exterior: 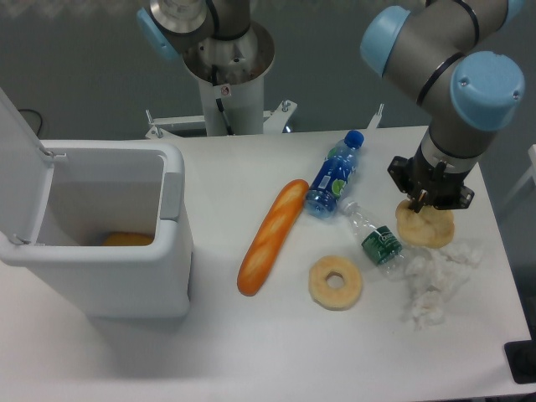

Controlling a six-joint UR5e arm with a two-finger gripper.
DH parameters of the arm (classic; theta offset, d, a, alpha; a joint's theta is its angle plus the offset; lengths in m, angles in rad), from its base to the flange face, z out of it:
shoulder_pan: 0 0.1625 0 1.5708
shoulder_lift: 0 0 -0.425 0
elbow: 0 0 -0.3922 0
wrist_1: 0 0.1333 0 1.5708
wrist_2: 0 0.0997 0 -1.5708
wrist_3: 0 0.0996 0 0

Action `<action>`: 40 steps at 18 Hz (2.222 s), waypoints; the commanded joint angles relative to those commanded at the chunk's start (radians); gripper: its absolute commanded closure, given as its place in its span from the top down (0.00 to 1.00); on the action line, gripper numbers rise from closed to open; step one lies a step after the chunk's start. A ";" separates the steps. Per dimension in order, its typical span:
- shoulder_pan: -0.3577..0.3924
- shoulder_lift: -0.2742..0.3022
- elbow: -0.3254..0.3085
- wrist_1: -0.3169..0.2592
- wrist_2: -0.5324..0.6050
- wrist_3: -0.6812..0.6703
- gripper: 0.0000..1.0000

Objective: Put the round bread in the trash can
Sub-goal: 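Close the gripper on the round bun and lift it off the table, then carry the held round bun over the open trash bin and lower it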

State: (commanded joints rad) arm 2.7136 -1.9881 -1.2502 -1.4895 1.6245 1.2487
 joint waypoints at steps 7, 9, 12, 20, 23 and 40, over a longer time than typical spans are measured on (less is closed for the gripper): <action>0.015 0.047 -0.008 -0.038 0.003 0.006 0.00; 0.018 0.071 -0.009 -0.048 -0.006 0.006 0.00; 0.008 0.107 -0.017 -0.048 -0.058 -0.015 0.00; -0.069 0.262 -0.069 -0.046 -0.224 -0.142 0.00; -0.149 0.284 -0.072 -0.040 -0.255 -0.251 0.00; -0.529 0.327 -0.124 0.126 -0.330 -0.627 0.00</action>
State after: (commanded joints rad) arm 2.1846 -1.6613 -1.3743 -1.3637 1.2947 0.6213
